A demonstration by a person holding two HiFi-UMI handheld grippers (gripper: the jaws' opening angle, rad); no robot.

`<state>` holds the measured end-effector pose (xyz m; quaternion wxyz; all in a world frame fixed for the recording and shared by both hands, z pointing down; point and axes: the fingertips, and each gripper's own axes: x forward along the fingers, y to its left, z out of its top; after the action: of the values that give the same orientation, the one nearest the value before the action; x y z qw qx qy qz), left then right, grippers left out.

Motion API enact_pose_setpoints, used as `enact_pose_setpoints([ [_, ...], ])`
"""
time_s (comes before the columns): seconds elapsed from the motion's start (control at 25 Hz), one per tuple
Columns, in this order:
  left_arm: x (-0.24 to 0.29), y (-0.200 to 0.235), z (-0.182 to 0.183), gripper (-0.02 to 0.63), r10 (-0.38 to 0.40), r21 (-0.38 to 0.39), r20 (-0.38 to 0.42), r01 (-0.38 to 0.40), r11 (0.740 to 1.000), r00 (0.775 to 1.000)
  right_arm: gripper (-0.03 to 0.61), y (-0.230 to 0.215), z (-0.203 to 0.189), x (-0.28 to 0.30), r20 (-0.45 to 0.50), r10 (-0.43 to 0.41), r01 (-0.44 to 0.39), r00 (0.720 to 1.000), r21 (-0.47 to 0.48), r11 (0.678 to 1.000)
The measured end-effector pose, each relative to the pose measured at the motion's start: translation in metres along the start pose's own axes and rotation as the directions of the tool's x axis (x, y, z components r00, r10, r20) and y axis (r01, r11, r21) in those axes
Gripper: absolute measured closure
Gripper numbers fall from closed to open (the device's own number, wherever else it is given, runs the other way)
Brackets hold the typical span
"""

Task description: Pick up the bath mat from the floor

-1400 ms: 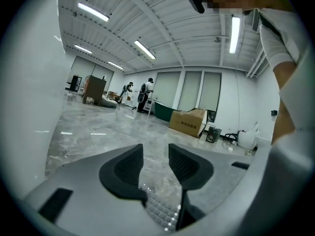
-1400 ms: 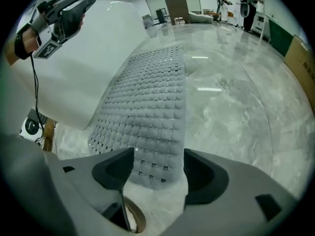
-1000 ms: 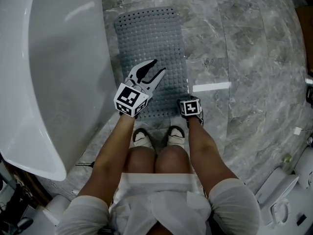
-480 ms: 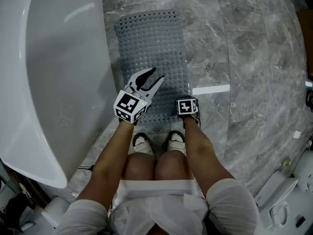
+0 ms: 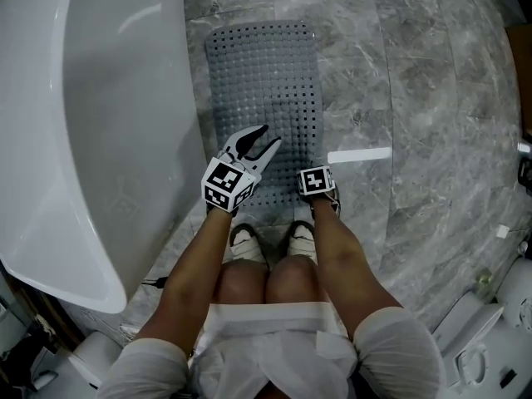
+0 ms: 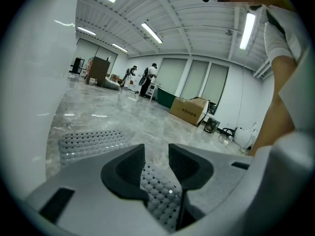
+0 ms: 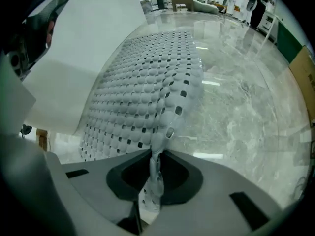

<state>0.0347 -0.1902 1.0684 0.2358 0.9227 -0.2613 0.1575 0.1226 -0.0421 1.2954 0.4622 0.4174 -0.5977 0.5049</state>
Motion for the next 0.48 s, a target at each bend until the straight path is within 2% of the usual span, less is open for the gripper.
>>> enact_pose_setpoints([
  [0.12,-0.017,0.000,0.006,0.459,0.026,-0.024,-0.025,-0.027,0.999,0.999,0.519,0.011,0.012,-0.027,-0.002,0.036,-0.036,0.999,-0.025,0.999],
  [0.24,-0.041,-0.012,0.018,0.459,0.046,-0.040,-0.082,-0.049,0.998,0.996,0.522,0.038,0.020,-0.067,-0.020,0.088,-0.089,0.996,-0.049,0.995],
  [0.48,-0.093,-0.047,0.065,0.459,0.084,-0.045,-0.133,-0.091,0.995,0.988,0.523,0.090,0.056,-0.149,0.002,0.151,-0.150,0.989,-0.098,0.984],
])
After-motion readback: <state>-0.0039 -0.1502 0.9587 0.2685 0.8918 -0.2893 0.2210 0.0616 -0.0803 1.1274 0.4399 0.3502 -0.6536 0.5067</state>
